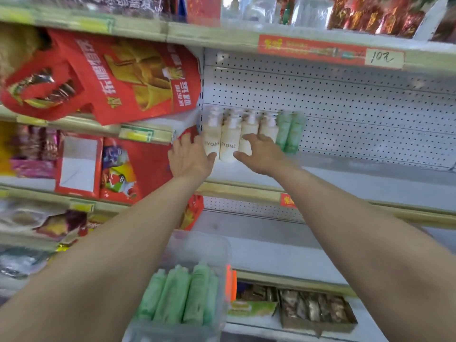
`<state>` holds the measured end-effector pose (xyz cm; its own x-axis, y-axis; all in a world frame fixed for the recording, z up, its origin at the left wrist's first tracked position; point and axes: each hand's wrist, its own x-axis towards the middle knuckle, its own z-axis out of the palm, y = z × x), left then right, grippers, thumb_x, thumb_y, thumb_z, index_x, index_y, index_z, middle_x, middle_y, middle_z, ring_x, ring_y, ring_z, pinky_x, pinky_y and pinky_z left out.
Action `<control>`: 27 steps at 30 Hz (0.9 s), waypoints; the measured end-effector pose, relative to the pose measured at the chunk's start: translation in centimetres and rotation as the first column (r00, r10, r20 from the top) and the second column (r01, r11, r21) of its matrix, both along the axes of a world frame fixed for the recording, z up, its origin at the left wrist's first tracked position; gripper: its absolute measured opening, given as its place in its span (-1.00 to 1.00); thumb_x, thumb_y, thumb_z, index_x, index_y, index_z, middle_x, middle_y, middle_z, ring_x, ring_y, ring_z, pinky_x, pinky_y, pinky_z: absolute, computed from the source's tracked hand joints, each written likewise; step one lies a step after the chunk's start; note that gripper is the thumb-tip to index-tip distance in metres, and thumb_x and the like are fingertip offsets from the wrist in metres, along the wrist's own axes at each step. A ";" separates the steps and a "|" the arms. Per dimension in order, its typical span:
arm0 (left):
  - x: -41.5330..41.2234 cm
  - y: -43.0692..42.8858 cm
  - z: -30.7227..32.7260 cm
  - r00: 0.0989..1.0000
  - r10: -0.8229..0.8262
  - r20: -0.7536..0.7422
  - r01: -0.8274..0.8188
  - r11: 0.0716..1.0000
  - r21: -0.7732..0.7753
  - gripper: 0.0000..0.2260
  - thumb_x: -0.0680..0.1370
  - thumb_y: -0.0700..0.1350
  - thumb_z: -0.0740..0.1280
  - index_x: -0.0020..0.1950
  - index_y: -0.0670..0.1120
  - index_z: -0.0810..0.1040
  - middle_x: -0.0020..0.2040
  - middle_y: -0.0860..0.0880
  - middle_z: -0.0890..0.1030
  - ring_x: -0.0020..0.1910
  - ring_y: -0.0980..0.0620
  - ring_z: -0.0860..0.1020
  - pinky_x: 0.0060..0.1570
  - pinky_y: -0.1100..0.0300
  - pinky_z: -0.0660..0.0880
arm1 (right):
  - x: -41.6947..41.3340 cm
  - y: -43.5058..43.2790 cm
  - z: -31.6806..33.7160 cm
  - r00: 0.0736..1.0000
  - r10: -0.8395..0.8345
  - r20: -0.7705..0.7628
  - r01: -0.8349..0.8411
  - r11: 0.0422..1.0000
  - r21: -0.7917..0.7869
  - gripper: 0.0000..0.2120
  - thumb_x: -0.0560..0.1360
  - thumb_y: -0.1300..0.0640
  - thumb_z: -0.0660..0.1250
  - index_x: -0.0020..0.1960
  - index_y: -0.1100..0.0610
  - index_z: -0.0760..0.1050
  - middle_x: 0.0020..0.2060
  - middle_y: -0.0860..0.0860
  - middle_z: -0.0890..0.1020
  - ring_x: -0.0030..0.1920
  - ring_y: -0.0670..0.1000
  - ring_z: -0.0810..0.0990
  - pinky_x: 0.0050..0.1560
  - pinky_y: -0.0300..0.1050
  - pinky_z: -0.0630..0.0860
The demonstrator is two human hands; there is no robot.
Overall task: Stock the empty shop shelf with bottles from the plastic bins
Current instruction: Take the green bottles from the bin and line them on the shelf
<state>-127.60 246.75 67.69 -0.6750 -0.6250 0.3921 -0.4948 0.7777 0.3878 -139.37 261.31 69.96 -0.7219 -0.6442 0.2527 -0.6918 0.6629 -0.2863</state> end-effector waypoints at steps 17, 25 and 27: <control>11.4 -4.1 -25.6 0.931 -0.172 0.321 -0.075 0.772 0.632 -0.51 0.55 0.09 0.40 0.39 -0.11 0.47 0.35 -0.13 0.52 0.35 -0.13 0.47 0.13 0.29 0.33 | 8.8 -5.3 -25.9 0.761 -0.045 0.647 -0.219 0.921 0.322 -0.27 0.56 -0.21 0.32 0.55 0.18 0.21 0.47 0.15 0.39 0.38 0.17 0.46 0.31 -0.05 0.42; 10.1 -3.5 -32.9 0.813 -0.338 0.474 -0.304 0.448 0.841 -0.37 0.56 0.05 0.40 0.55 -0.04 0.23 0.46 -0.10 0.40 0.23 -0.01 0.46 -0.03 0.37 0.46 | 8.8 -6.4 -34.9 0.392 -0.353 0.850 -0.038 0.917 0.398 -0.16 0.49 -0.15 0.45 0.51 0.32 0.19 0.37 0.18 0.44 0.28 0.16 0.52 0.12 0.02 0.59; 10.1 -3.7 -34.0 0.830 -0.291 0.475 -0.377 0.336 0.863 -0.29 0.51 0.05 0.47 0.57 0.07 0.21 0.40 -0.06 0.43 0.19 -0.05 0.49 0.00 0.17 0.49 | 8.6 -6.7 -36.0 0.279 -0.393 0.876 0.046 0.917 0.397 -0.19 0.48 -0.13 0.48 0.50 0.30 0.23 0.40 0.18 0.44 0.30 0.17 0.52 0.11 0.04 0.61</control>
